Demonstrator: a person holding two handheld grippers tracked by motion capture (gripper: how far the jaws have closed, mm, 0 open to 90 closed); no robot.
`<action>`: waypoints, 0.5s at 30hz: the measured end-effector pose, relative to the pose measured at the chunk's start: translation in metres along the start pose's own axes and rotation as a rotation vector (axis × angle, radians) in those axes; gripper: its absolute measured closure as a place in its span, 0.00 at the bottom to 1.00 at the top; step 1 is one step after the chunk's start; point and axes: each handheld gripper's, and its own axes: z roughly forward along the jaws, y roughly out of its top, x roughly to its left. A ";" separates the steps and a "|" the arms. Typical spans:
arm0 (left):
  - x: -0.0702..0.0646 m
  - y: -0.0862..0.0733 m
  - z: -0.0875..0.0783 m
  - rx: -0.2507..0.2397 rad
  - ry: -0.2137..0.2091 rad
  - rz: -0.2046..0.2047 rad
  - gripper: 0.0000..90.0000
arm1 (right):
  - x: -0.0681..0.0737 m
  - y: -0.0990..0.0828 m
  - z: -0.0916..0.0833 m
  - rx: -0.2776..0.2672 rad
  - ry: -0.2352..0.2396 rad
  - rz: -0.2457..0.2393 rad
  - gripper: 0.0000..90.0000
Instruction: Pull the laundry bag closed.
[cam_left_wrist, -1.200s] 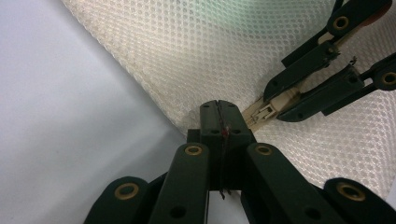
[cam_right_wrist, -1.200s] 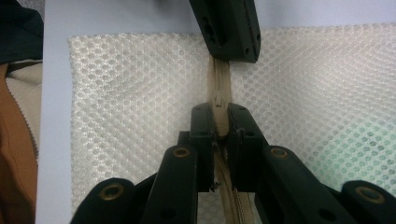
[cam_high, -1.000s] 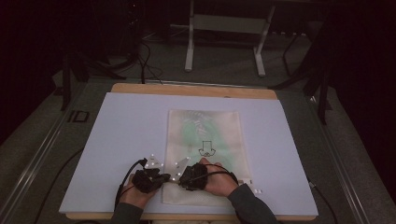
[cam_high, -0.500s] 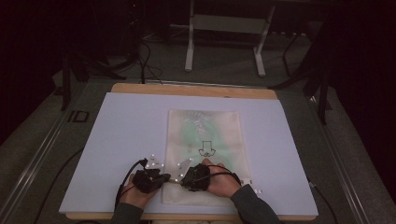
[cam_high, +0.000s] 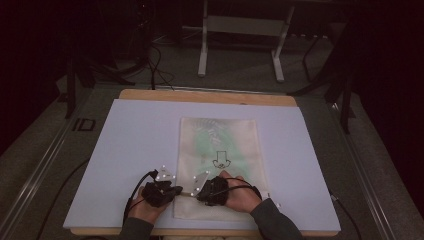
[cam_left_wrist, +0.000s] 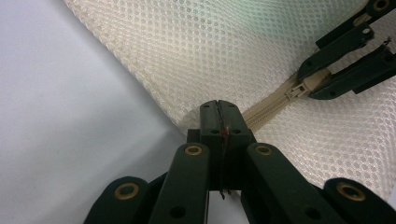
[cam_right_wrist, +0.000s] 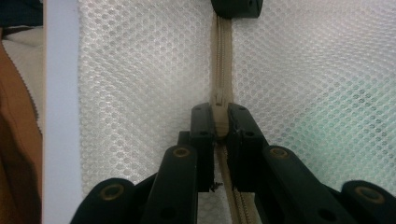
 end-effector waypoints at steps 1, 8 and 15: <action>0.000 0.000 0.000 0.000 -0.001 0.000 0.99 | 0.000 0.000 0.000 0.005 -0.001 -0.003 0.91; 0.000 0.000 0.000 0.001 0.001 0.001 0.99 | 0.001 -0.005 -0.003 0.004 -0.003 0.008 0.91; 0.000 0.000 0.000 0.001 -0.001 0.000 0.99 | 0.001 -0.010 -0.007 0.010 -0.011 0.004 0.91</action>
